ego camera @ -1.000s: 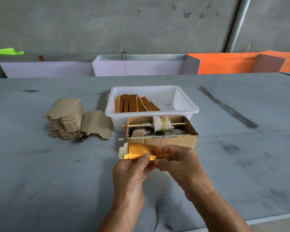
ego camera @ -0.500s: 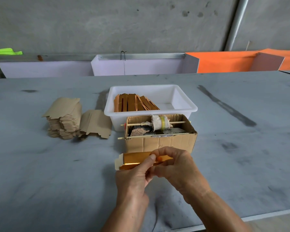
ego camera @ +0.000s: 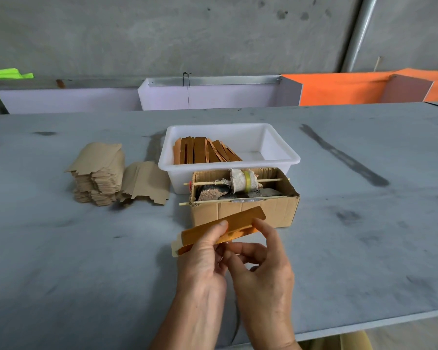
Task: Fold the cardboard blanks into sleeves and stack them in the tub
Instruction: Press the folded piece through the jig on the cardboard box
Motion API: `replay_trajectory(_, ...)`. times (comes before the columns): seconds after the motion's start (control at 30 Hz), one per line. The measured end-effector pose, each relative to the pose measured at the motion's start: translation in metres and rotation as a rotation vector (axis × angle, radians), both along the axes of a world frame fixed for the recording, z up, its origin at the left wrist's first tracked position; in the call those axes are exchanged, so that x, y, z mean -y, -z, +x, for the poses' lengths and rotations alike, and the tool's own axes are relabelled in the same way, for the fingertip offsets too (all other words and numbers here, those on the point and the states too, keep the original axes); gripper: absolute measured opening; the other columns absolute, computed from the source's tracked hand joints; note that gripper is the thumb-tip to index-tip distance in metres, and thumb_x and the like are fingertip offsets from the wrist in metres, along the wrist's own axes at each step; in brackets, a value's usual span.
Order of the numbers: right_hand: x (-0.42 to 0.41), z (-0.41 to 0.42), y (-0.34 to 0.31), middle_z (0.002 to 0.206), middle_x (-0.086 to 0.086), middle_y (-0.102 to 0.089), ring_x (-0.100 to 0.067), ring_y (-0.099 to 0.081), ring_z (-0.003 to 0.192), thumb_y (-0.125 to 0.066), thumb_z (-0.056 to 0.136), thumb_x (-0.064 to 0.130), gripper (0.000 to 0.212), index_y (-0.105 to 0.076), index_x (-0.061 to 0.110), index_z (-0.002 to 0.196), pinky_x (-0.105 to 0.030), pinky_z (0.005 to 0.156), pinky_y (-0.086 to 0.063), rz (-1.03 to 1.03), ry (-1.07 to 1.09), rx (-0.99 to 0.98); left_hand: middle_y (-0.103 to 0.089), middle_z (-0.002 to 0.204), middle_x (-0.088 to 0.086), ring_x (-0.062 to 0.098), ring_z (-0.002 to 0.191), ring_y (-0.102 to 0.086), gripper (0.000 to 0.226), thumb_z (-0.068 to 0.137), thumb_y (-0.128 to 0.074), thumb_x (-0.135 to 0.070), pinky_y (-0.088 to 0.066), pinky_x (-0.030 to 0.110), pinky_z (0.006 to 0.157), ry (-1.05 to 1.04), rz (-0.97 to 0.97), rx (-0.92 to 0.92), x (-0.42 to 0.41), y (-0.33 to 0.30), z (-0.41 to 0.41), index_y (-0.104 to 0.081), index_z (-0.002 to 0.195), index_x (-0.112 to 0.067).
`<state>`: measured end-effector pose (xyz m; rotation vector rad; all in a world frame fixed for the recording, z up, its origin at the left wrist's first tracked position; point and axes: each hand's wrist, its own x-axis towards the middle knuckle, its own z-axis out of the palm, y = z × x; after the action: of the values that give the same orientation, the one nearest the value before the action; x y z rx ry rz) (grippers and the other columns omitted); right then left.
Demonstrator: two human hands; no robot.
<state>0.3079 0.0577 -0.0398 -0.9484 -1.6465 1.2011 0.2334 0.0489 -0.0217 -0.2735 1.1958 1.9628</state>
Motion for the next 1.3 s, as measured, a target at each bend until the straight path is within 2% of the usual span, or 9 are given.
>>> replay_trajectory(0.17, 0.01, -0.003, 0.004, 0.078, 0.025, -0.069, -0.004, -0.064, 0.07, -0.077, 0.071, -0.002, 0.069, -0.046, 0.037, 0.119, -0.011, 0.055, -0.042, 0.072, 0.099, -0.149, -0.065, 0.11, 0.02, 0.039, 0.107, -0.061, 0.051, 0.073, -0.073, -0.008, -0.044, 0.059, 0.096, -0.014, 0.02, 0.04, -0.001, -0.002, 0.0, -0.058, 0.121, 0.004)
replay_trajectory(0.3, 0.003, -0.001, 0.003, 0.076, 0.009, -0.074, -0.008, -0.068, 0.069, -0.076, 0.071, -0.006, 0.063, -0.049, 0.035, 0.111, -0.013, 0.062, -0.047, -0.094, 0.02, -0.305, -0.065, 0.102, 0.018, 0.031, 0.095, -0.062, 0.049, 0.073, -0.073, -0.007, -0.043, 0.058, 0.099, -0.019, 0.026, 0.01, 0.0, -0.005, 0.001, -0.058, 0.118, 0.002)
replay_trajectory(0.47, -0.009, 0.004, -0.003, 0.075, -0.007, -0.074, -0.017, -0.072, 0.075, -0.073, 0.071, -0.009, 0.065, -0.046, 0.027, 0.117, -0.016, 0.064, -0.052, -0.302, -0.133, -0.451, -0.063, 0.094, 0.013, 0.019, 0.076, -0.057, 0.05, 0.069, -0.072, -0.008, -0.047, 0.032, 0.073, -0.03, 0.073, -0.053, 0.003, -0.005, -0.001, -0.06, 0.117, -0.003)
replay_trajectory(0.57, -0.017, 0.009, -0.004, 0.072, -0.014, -0.072, -0.018, -0.07, 0.069, -0.071, 0.07, -0.014, 0.055, -0.053, 0.011, 0.115, -0.018, 0.062, -0.053, -0.389, -0.24, -0.515, -0.065, 0.11, 0.021, 0.025, 0.085, -0.059, 0.069, 0.055, -0.073, -0.011, -0.045, 0.034, 0.077, 0.027, 0.079, -0.08, 0.004, -0.006, 0.0, -0.058, 0.122, -0.002)
replay_trajectory(0.67, -0.026, 0.012, -0.006, 0.069, -0.013, -0.071, -0.018, -0.067, 0.065, -0.074, 0.066, -0.015, 0.041, -0.06, 0.008, 0.097, -0.022, 0.062, -0.053, -0.246, -0.301, -0.437, -0.068, 0.099, 0.016, 0.023, 0.081, -0.06, 0.061, 0.044, -0.072, -0.012, -0.044, 0.028, 0.067, 0.064, 0.059, -0.085, 0.005, -0.007, 0.0, -0.064, 0.105, -0.007)
replay_trajectory(0.77, -0.032, 0.011, -0.007, 0.076, -0.009, -0.072, -0.027, -0.066, 0.068, -0.076, 0.067, -0.01, 0.046, -0.061, 0.017, 0.101, -0.034, 0.066, -0.055, -0.097, -0.294, -0.338, -0.064, 0.081, 0.006, 0.014, 0.064, -0.055, 0.043, 0.046, -0.073, -0.011, -0.041, 0.022, 0.056, 0.075, 0.052, -0.081, 0.006, -0.009, -0.002, -0.062, 0.087, -0.014)
replay_trajectory(1.07, -0.035, 0.014, -0.007, 0.082, 0.0, -0.072, -0.027, -0.066, 0.07, -0.083, 0.065, 0.01, 0.047, -0.063, 0.031, 0.102, -0.042, 0.065, -0.057, 0.08, -0.209, -0.27, -0.068, 0.101, 0.012, 0.023, 0.085, -0.062, 0.042, 0.063, -0.078, -0.005, -0.046, 0.032, 0.062, 0.105, -0.024, -0.109, 0.005, -0.008, -0.006, -0.062, 0.101, -0.012)
replay_trajectory(1.2, -0.033, 0.018, -0.009, 0.084, 0.004, -0.073, -0.017, -0.069, 0.072, -0.081, 0.061, 0.019, 0.049, -0.064, 0.046, 0.098, -0.021, 0.064, -0.055, 0.122, -0.206, -0.349, -0.068, 0.097, 0.014, 0.024, 0.084, -0.061, 0.033, 0.064, -0.075, -0.001, -0.047, 0.034, 0.066, 0.145, -0.002, -0.091, 0.005, -0.008, -0.004, -0.061, 0.091, -0.013)
replay_trajectory(1.3, -0.032, 0.02, -0.008, 0.083, 0.002, -0.073, -0.019, -0.069, 0.071, -0.08, 0.061, 0.021, 0.047, -0.064, 0.038, 0.102, -0.019, 0.062, -0.054, 0.139, -0.197, -0.356, -0.067, 0.092, 0.012, 0.022, 0.079, -0.06, 0.039, 0.06, -0.075, -0.002, -0.047, 0.034, 0.065, 0.175, 0.01, -0.08, 0.006, -0.007, -0.002, -0.061, 0.096, -0.011)
